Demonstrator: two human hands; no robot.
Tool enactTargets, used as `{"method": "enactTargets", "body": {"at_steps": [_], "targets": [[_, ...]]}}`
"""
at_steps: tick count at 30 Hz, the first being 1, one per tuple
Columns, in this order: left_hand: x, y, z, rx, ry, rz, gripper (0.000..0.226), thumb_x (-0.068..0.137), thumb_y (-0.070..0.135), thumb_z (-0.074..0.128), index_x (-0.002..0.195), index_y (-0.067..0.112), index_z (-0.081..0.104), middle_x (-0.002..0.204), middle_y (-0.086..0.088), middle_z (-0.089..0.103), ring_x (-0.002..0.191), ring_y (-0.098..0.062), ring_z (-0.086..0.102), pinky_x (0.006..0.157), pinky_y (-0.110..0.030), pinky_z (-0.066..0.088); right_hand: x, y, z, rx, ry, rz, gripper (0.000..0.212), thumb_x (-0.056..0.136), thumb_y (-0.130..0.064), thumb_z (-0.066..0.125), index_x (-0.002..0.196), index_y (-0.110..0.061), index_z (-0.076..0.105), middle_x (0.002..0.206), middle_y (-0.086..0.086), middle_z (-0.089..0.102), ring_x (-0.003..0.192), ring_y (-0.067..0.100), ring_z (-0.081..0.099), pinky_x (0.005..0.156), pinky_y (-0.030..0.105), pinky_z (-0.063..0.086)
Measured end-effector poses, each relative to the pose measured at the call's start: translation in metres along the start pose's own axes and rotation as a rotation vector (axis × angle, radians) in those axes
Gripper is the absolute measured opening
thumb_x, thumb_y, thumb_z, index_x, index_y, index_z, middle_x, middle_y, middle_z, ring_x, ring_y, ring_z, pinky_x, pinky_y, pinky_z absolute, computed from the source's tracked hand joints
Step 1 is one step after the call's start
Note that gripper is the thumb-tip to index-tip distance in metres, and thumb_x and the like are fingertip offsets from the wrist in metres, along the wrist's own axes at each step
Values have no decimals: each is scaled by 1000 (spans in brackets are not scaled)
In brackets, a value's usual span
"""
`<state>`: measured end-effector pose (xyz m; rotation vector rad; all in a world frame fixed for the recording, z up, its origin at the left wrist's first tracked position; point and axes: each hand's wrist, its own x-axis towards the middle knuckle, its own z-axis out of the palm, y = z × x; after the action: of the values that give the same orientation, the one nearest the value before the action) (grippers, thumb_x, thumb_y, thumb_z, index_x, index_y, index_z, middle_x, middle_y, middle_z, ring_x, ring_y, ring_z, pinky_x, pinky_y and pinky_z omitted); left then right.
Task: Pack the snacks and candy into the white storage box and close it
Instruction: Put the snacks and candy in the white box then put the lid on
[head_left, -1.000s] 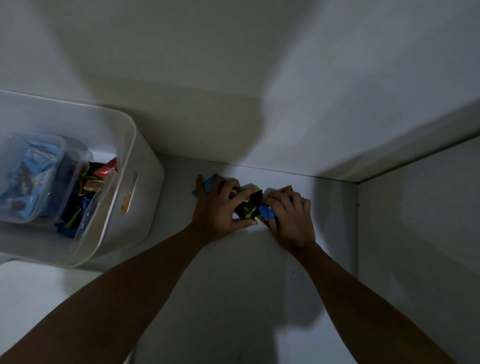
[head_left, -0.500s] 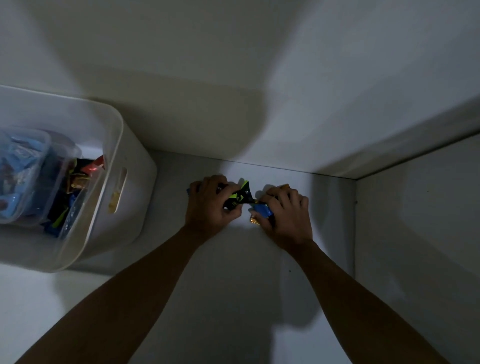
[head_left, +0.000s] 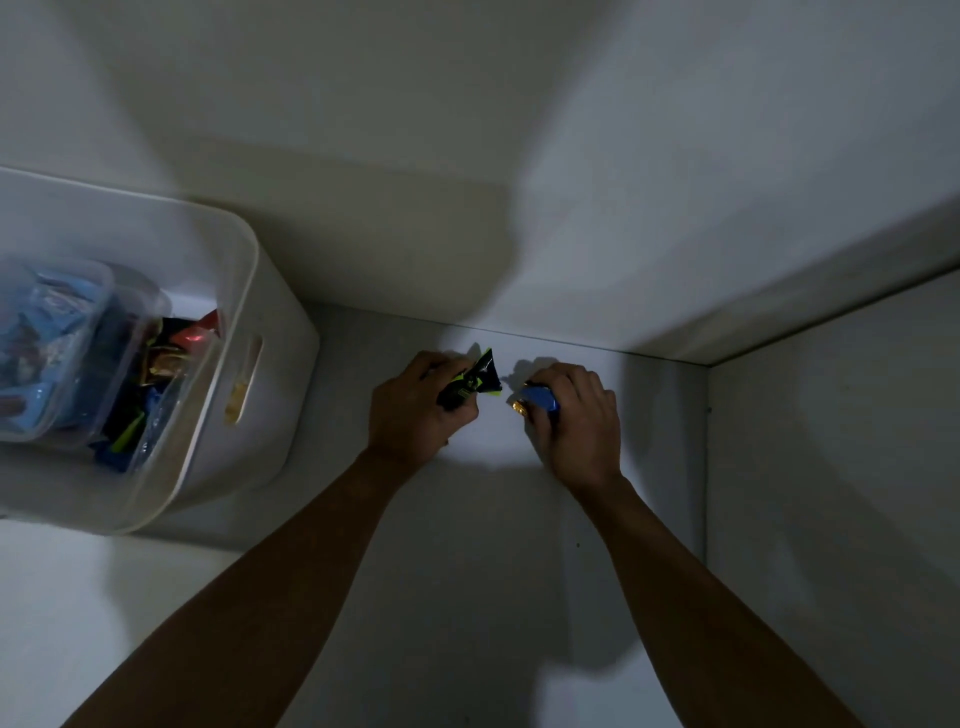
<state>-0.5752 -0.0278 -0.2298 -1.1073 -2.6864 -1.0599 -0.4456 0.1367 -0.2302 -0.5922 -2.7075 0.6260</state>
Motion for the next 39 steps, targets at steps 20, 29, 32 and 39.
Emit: {"method": "enactTargets", "body": {"at_steps": [20, 29, 32, 39], "targets": [[14, 89, -101, -296, 33, -251, 37, 70, 25, 71, 105, 38, 70, 90, 19, 58, 77, -1, 60, 55, -9, 48, 22, -81, -89, 318, 279, 46, 16, 89, -17, 65, 105, -16, 63, 105, -2, 60, 91, 19, 61, 74, 43, 52], [34, 90, -233, -507, 460, -125, 37, 70, 13, 78, 106, 19, 74, 91, 0, 67, 77, -7, 66, 72, -20, 54, 68, -207, -143, 494, 340, -23, 20, 90, -26, 65, 105, -34, 56, 107, -7, 62, 94, 13, 65, 80, 43, 55], [31, 53, -278, -419, 492, -194, 35, 70, 20, 76, 105, 22, 74, 90, -2, 69, 79, -12, 66, 73, -20, 51, 77, -259, -130, 555, 319, -52, 20, 90, -26, 66, 107, -32, 58, 107, -7, 63, 96, 11, 65, 82, 40, 55], [-1, -22, -336, -393, 311, -473, 8, 73, 24, 74, 80, 21, 73, 66, 11, 68, 62, 0, 63, 57, -16, 45, 79, -365, -67, 653, 198, 124, 11, 88, -23, 67, 93, -20, 57, 81, -8, 61, 73, 5, 59, 65, 14, 43]]}}
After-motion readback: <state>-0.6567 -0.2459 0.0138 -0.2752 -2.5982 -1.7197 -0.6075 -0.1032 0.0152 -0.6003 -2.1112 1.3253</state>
